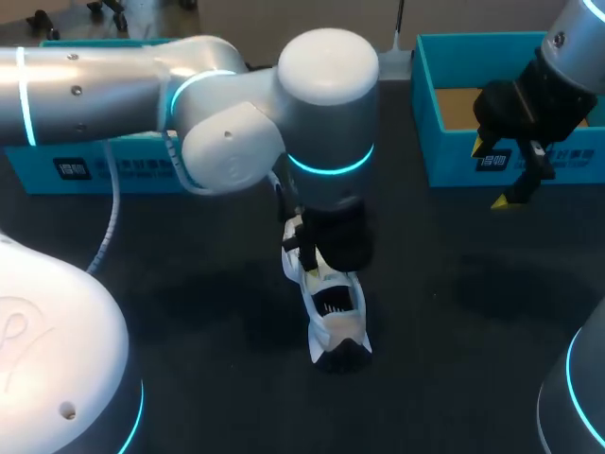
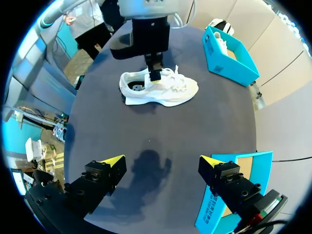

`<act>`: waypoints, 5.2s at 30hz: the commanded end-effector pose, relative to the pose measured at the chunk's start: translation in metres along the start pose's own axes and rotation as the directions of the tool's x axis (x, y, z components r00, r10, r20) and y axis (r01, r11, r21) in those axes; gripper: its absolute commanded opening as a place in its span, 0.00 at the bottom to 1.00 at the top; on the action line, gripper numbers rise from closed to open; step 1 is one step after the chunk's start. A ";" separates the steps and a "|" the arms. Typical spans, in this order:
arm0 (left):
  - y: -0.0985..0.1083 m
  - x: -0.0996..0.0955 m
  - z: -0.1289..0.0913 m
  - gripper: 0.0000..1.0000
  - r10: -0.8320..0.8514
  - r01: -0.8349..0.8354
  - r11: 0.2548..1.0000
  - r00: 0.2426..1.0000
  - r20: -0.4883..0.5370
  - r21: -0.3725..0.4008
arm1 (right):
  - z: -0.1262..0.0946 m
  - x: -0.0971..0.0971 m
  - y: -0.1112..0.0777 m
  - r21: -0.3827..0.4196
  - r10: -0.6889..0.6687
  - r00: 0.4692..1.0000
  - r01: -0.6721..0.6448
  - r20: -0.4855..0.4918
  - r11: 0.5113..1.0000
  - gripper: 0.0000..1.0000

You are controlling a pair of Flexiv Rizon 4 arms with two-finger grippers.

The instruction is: Take the shoe out of the shoebox, open the shoe tongue, remove and reinsert the insole, then place the shoe into the shoebox

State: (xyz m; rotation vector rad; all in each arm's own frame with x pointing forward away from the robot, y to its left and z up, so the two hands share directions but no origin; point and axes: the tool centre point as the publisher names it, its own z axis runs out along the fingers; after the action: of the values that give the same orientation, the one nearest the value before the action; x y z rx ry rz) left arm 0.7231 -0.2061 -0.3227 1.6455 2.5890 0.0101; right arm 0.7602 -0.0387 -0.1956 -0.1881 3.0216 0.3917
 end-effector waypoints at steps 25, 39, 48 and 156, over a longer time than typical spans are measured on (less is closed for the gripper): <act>-0.021 0.024 -0.043 1.00 -0.527 0.528 0.845 0.849 -0.032 0.081 | 0.001 -0.001 0.001 0.005 0.001 1.000 -0.001 -0.001 1.000 1.00; -0.032 0.033 -0.042 1.00 -0.990 0.989 0.130 0.133 -0.043 0.072 | 0.001 -0.001 0.001 0.005 0.001 1.000 -0.001 -0.001 1.000 1.00; -0.032 0.033 -0.042 1.00 -0.990 0.989 0.130 0.133 -0.043 0.072 | 0.001 -0.001 0.001 0.005 0.001 1.000 -0.001 -0.001 1.000 1.00; -0.060 0.052 -0.107 0.00 -0.887 0.904 0.426 0.412 -0.209 -0.025 | 0.001 -0.001 0.001 0.005 0.001 1.000 -0.001 -0.001 1.000 1.00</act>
State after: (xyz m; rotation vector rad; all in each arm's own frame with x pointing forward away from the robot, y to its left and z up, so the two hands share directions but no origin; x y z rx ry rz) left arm 0.6333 -0.1943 -0.2688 -0.0034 3.2928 0.0095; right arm 0.7602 -0.0387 -0.1955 -0.1875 3.0216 0.3915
